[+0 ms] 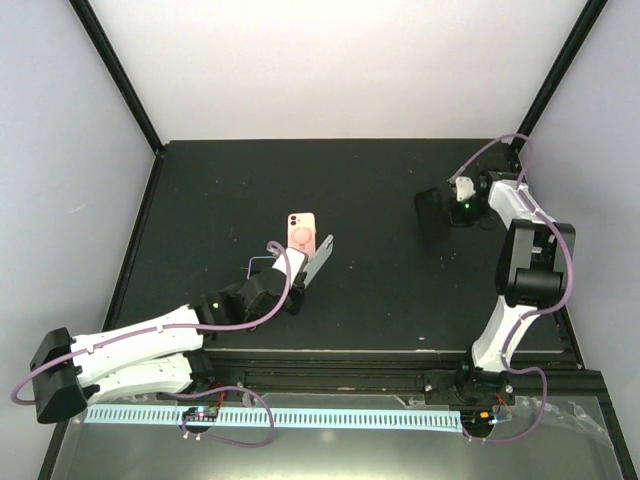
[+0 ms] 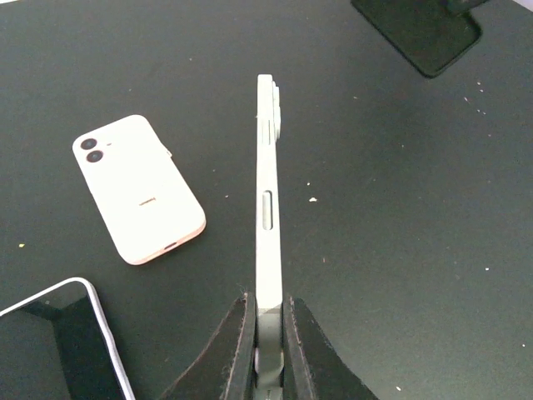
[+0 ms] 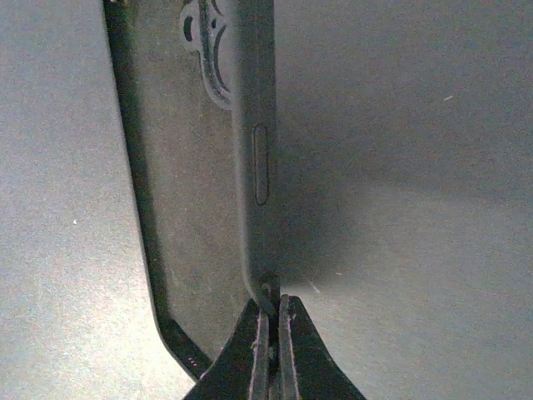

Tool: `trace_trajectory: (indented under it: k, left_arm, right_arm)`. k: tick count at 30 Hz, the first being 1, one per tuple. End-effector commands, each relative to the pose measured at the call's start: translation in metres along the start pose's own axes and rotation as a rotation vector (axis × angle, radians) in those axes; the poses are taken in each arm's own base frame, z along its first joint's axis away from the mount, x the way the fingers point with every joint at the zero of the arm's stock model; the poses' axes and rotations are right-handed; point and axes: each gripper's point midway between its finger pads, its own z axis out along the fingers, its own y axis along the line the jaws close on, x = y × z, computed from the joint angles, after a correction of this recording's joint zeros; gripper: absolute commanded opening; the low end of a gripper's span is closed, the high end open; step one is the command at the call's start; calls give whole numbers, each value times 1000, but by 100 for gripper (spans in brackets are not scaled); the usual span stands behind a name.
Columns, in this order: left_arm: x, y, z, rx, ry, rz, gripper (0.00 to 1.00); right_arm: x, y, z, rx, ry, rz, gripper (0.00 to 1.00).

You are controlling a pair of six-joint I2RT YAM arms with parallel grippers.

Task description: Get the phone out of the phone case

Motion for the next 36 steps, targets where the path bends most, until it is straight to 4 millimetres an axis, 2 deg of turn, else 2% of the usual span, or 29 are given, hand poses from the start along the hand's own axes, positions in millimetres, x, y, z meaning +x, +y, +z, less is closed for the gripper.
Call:
trace_trajectory:
  k: [1, 5, 9, 12, 15, 17, 19, 22, 23, 24, 25, 29, 36]
  left_arm:
    - [-22, -4, -3, -7, -92, 3, 2]
    - [-26, -6, 2, -28, -98, 41, 2]
    - [-30, -6, 8, -66, -92, 68, 1]
    - [-32, -5, 13, -96, -84, 84, 2]
    - [-35, -6, 16, -117, -89, 105, 2]
    - [-37, -5, 18, -130, -103, 123, 2]
    - [-42, -5, 22, -152, -122, 147, 2]
    - [-52, -5, 36, -220, -126, 211, 2]
    - [-59, -8, 43, -250, -121, 234, 2]
    - [-56, -7, 53, -288, -95, 273, 2]
    - [-64, -10, 60, -317, -96, 295, 2]
    - [-72, -17, 94, -432, -54, 396, 2]
    - [-70, -35, 146, -518, 27, 549, 2]
  right_arm:
    - [-6, 14, 16, -130, 7, 114, 1]
    - [-7, 11, 37, -154, 9, 183, 1]
    - [-2, 6, 49, -139, 24, 198, 3]
    - [1, 1, 46, -110, 31, 201, 34]
    - [-6, -1, 23, -77, -20, 184, 43]
    - [-12, 11, -10, -90, -91, 148, 45]
    - [-4, 28, -38, -117, -140, 99, 46]
    - [16, 58, -77, -185, -210, -6, 53]
    - [24, 67, -85, -207, -220, -39, 53]
    - [33, 74, -92, -221, -231, -70, 54]
    - [40, 79, -97, -227, -241, -90, 54]
    - [62, 89, -101, -228, -302, -147, 54]
    - [57, 80, -125, -110, -416, -181, 53]
